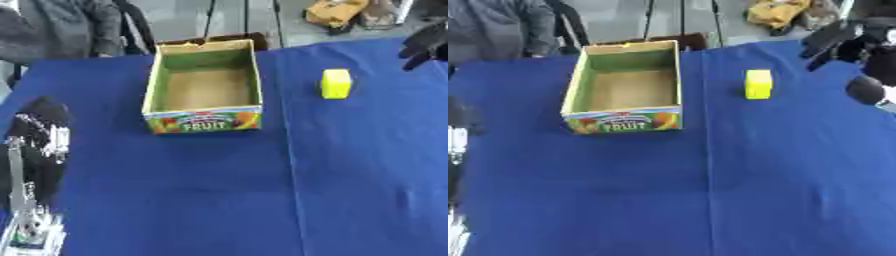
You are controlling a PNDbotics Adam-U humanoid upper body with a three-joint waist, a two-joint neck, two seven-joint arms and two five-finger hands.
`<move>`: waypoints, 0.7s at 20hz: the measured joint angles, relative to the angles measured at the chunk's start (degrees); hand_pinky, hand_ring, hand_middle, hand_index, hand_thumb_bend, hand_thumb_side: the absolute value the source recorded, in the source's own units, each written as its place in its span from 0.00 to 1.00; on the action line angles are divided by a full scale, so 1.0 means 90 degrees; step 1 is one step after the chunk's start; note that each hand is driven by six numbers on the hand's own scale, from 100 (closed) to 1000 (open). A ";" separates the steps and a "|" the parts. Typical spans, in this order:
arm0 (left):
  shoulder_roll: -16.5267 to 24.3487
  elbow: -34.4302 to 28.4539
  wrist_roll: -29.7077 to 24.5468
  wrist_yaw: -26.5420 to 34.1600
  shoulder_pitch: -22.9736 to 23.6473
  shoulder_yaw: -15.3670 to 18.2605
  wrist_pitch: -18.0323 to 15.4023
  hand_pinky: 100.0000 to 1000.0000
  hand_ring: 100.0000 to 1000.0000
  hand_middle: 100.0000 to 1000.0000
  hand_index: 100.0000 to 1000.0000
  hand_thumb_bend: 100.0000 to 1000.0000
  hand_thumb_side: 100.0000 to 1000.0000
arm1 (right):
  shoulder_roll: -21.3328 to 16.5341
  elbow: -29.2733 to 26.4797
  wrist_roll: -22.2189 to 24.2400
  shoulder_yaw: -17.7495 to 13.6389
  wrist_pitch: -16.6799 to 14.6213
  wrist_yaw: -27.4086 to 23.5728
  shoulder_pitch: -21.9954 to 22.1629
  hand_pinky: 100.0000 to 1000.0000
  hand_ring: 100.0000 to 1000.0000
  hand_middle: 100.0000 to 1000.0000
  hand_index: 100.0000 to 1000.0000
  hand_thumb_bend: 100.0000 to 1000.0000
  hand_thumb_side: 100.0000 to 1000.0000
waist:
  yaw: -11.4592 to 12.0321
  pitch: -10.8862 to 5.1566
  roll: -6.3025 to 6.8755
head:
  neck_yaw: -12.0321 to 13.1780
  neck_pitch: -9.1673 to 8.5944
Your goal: Pick up objects on the table and place them in the box.
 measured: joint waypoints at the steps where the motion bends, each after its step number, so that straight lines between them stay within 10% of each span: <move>1: 0.0000 0.0000 -0.0006 0.0001 0.0000 -0.0015 0.0002 0.52 0.55 0.55 0.76 0.44 0.59 | -0.0038 0.0083 0.0003 0.0024 -0.0041 0.0019 -0.0051 0.63 0.73 0.73 0.72 0.50 0.57 | 0.0015 -0.0002 0.0001 | -0.0005 -0.0002; 14: 0.0056 -0.0036 -0.0187 0.0063 -0.0066 -0.0136 -0.0045 0.52 0.55 0.55 0.76 0.44 0.59 | -0.0270 0.1666 0.0070 0.0260 -0.0619 0.0762 -0.1151 0.64 0.75 0.75 0.74 0.60 0.53 | 0.0241 0.0013 -0.0022 | -0.0194 -0.0175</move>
